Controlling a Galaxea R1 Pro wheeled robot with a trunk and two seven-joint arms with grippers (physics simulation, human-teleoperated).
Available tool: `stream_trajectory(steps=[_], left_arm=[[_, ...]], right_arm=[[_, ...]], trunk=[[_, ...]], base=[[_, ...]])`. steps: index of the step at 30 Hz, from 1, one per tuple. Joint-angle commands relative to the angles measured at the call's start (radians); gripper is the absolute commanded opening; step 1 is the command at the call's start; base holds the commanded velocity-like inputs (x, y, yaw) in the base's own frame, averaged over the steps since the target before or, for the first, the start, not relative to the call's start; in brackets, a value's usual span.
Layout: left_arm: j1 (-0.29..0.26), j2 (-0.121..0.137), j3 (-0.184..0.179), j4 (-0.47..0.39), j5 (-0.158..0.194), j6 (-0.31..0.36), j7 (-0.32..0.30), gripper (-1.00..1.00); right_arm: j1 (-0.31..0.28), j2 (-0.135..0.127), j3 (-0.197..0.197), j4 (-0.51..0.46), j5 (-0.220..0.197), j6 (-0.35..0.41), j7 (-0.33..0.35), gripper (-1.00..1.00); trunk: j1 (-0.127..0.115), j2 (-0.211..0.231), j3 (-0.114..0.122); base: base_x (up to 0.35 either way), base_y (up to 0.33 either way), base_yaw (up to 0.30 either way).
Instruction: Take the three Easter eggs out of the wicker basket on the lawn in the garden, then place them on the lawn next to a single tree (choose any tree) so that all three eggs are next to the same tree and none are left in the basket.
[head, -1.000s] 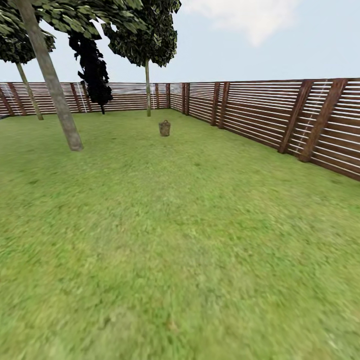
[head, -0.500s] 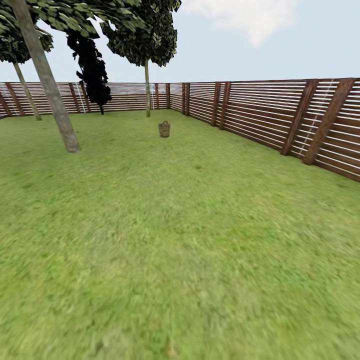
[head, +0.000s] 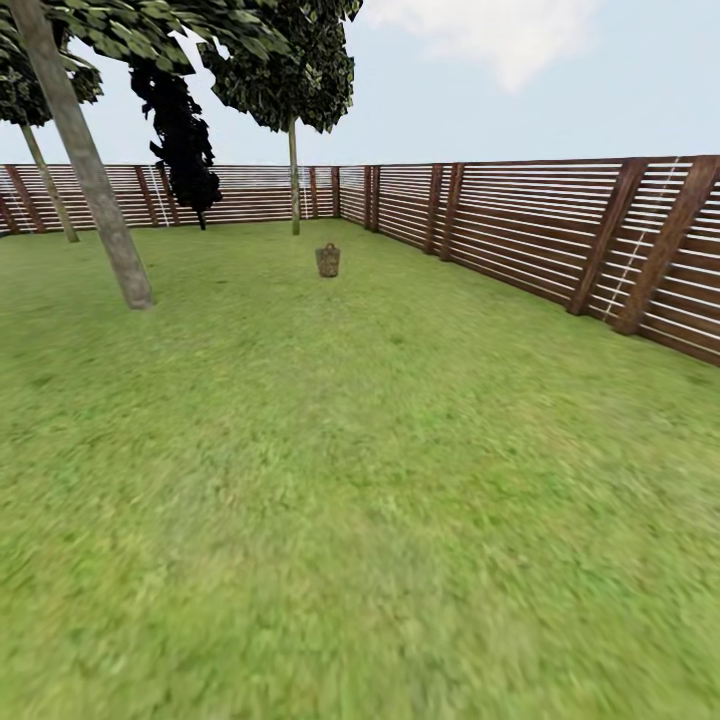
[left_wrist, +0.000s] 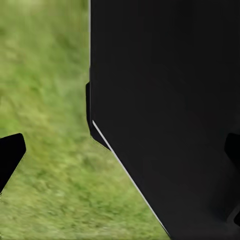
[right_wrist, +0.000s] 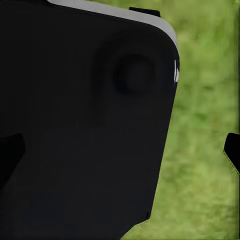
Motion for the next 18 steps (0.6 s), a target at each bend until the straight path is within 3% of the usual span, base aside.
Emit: stream_trajectory(steps=[1, 18], left_arm=[[0.001, 0.0, 0.007, -0.002, 0.001, 0.002, -0.001, 1.0], [0.001, -0.001, 0.007, -0.003, 0.001, 0.002, -0.001, 1.0]], right_arm=[[-0.001, 0.0, 0.001, 0.001, 0.009, -0.003, 0.001, 1.0], [-0.001, -0.001, 0.001, 0.001, 0.009, -0.003, 0.001, 1.0]], trunk=[[0.001, 0.0, -0.001], [0.001, 0.0, -0.001]], base=[[0.328, 0.0, 0.0], [0.328, 0.0, 0.0]])
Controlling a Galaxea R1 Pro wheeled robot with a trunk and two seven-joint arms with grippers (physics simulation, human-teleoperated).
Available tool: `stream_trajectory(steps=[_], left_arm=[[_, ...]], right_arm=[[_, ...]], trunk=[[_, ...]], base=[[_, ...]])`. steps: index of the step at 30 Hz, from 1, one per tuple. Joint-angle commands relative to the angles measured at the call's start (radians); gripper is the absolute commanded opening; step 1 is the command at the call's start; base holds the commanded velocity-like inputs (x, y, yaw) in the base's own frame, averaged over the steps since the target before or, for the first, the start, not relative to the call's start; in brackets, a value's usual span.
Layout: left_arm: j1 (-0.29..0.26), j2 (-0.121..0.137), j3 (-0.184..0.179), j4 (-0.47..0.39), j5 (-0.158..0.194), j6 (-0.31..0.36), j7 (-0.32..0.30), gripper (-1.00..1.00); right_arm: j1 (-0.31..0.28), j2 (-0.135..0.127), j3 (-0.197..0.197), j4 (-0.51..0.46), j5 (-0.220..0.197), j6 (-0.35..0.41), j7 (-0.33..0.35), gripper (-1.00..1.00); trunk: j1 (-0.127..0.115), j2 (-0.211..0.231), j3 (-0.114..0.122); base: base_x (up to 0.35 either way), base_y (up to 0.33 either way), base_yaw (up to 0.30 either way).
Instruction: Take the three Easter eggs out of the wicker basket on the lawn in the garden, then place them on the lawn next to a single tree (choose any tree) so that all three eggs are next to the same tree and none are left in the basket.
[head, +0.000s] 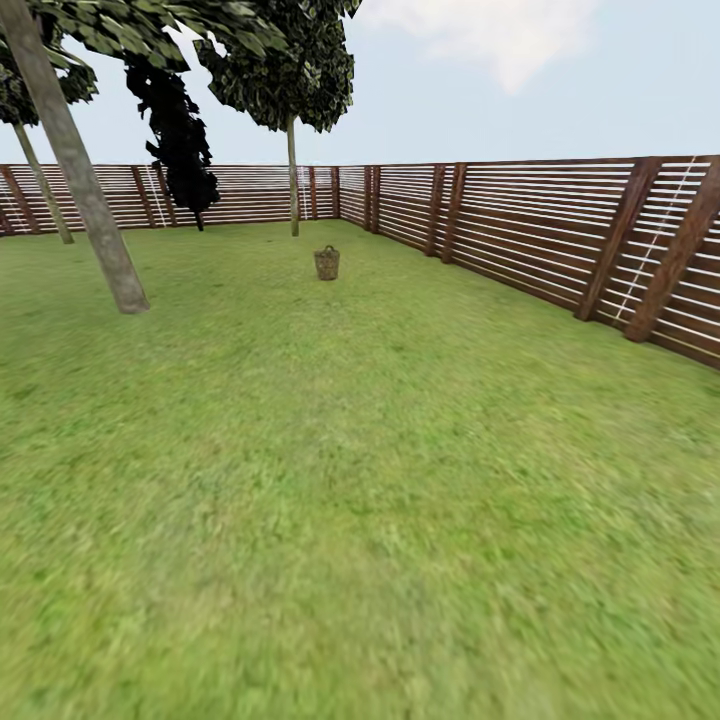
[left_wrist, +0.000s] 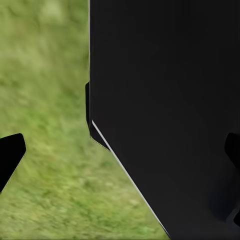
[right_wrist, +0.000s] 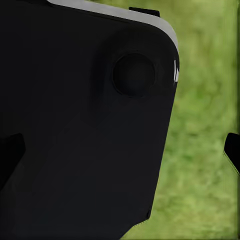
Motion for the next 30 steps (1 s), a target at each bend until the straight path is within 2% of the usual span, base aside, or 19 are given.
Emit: stream_trajectory(steps=[1, 30], left_arm=[[0.001, 0.0, 0.007, -0.003, 0.001, 0.002, 0.0, 1.0], [0.001, 0.001, 0.007, -0.001, 0.003, 0.003, 0.003, 1.0]], right_arm=[[-0.001, 0.0, 0.001, 0.001, 0.009, -0.003, 0.001, 1.0], [-0.001, 0.0, 0.001, 0.001, 0.009, -0.003, 0.001, 1.0]], trunk=[[0.001, 0.0, -0.001], [0.001, 0.0, -0.001]], base=[[0.328, 0.0, 0.0], [0.337, 0.0, 0.0]])
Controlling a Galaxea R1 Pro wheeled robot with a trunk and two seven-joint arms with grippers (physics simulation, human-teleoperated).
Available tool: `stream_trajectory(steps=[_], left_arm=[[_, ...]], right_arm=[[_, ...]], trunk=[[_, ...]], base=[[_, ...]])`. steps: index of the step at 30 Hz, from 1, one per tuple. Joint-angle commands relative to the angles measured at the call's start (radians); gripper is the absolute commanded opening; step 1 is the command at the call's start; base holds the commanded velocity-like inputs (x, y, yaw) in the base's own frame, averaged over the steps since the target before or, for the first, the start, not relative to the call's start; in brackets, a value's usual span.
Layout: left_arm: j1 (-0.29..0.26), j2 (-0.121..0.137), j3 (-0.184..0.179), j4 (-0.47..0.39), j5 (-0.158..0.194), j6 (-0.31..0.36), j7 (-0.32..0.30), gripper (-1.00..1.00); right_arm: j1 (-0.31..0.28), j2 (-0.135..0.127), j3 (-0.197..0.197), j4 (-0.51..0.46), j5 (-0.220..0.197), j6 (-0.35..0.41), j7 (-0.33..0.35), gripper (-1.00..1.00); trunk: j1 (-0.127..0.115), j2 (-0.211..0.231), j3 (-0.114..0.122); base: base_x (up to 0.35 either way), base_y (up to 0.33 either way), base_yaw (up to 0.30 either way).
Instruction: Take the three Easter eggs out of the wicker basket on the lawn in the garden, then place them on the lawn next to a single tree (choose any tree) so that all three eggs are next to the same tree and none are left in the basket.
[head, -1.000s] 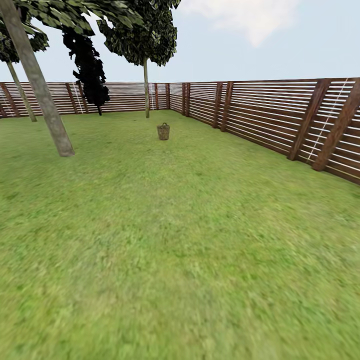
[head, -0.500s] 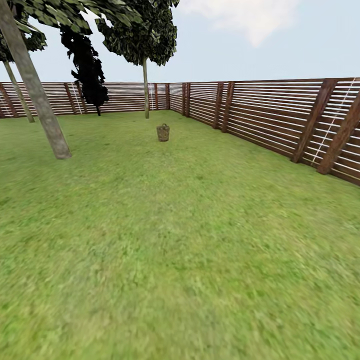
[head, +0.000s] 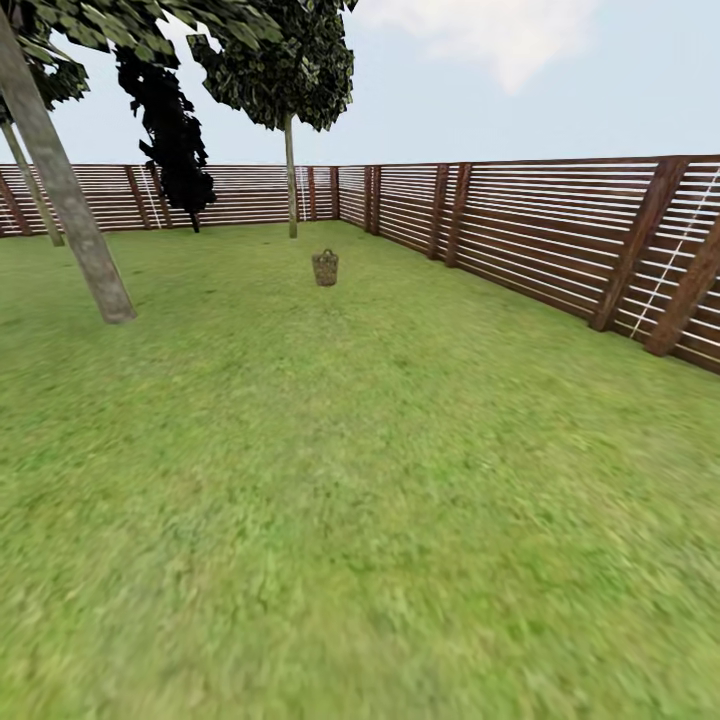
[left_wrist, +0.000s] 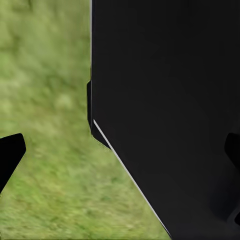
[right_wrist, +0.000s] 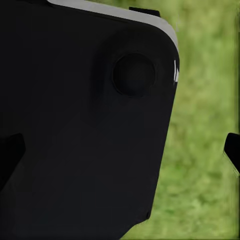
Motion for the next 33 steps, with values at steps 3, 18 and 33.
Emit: stream_trajectory(steps=[3, 18, 33], left_arm=[[0.001, -0.001, 0.007, -0.003, 0.001, 0.002, 0.0, 1.0], [0.001, -0.001, 0.005, -0.003, -0.002, 0.002, 0.001, 1.0], [0.001, -0.001, 0.005, -0.003, -0.002, 0.002, 0.0, 1.0]], right_arm=[[-0.001, 0.0, 0.001, 0.001, 0.009, -0.003, 0.001, 1.0], [-0.001, 0.0, 0.001, 0.001, 0.009, -0.003, 0.001, 1.0], [-0.001, 0.008, -0.003, -0.013, 0.003, -0.003, 0.009, 1.0]], trunk=[[0.001, 0.0, -0.001], [0.001, 0.0, -0.001], [0.001, 0.0, -0.001]], base=[[0.34, 0.0, 0.0], [0.34, 0.0, 0.0], [0.34, 0.0, 0.0]])
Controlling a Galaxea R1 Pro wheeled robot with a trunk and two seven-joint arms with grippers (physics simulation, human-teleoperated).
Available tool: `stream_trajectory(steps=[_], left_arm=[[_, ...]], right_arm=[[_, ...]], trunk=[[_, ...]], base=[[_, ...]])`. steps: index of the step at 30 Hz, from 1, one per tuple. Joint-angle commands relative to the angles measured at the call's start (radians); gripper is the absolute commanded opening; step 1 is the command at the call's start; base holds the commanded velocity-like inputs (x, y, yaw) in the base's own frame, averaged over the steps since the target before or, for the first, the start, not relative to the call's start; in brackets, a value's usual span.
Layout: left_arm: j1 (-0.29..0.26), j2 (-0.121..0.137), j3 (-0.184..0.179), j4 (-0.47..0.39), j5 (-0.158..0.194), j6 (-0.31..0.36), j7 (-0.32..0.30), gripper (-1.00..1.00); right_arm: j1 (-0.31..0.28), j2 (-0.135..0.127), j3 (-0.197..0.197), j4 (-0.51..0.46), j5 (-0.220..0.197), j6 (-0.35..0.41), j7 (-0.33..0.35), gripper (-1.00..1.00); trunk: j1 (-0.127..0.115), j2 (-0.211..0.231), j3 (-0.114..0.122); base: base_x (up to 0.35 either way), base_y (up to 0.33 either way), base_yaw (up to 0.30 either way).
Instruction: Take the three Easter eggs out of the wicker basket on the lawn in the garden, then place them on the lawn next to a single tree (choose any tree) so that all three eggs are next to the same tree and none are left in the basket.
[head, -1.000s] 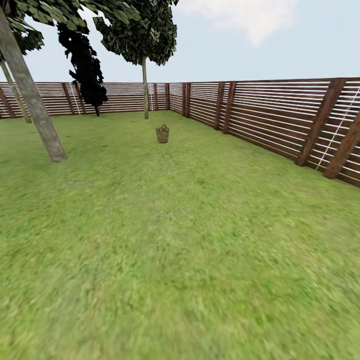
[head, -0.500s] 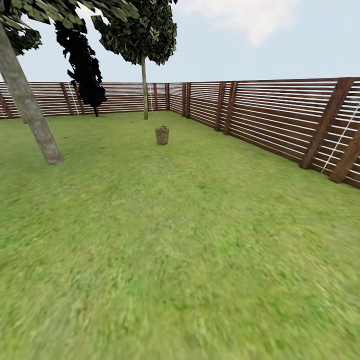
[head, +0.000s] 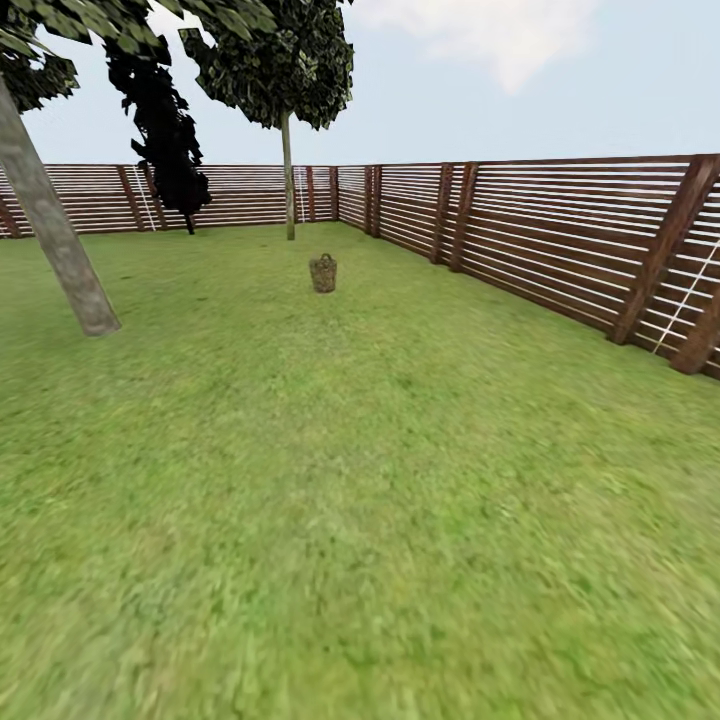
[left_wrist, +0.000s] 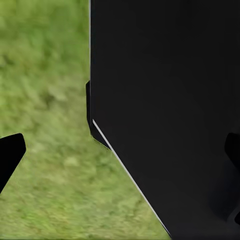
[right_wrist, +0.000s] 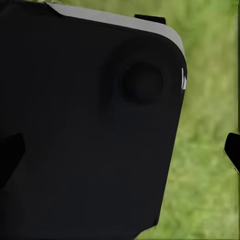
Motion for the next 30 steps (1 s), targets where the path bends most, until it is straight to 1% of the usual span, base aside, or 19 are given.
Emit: stream_trajectory(steps=[1, 17, 22, 30], left_arm=[[0.001, 0.0, 0.006, -0.003, 0.001, 0.002, 0.0, 1.0], [0.001, 0.0, 0.007, -0.003, 0.002, 0.002, 0.0, 1.0], [0.001, 0.0, 0.008, -0.003, 0.002, 0.002, 0.0, 1.0], [0.001, 0.0, 0.008, -0.003, 0.002, 0.002, 0.001, 1.0]], right_arm=[[-0.001, 0.0, 0.001, 0.0, 0.009, -0.003, 0.0, 1.0], [-0.001, 0.004, 0.003, 0.008, 0.01, -0.003, 0.001, 1.0], [-0.001, 0.022, 0.005, 0.011, 0.013, -0.003, 0.001, 1.0], [-0.001, 0.024, 0.007, 0.011, 0.015, -0.003, 0.001, 1.0]], trunk=[[0.001, 0.0, -0.001], [0.001, 0.0, -0.001], [0.001, 0.0, -0.001], [0.001, 0.0, -0.001]], base=[[0.34, 0.0, 0.0], [0.34, 0.0, 0.0], [0.34, 0.0, 0.0], [0.34, 0.0, 0.0]])
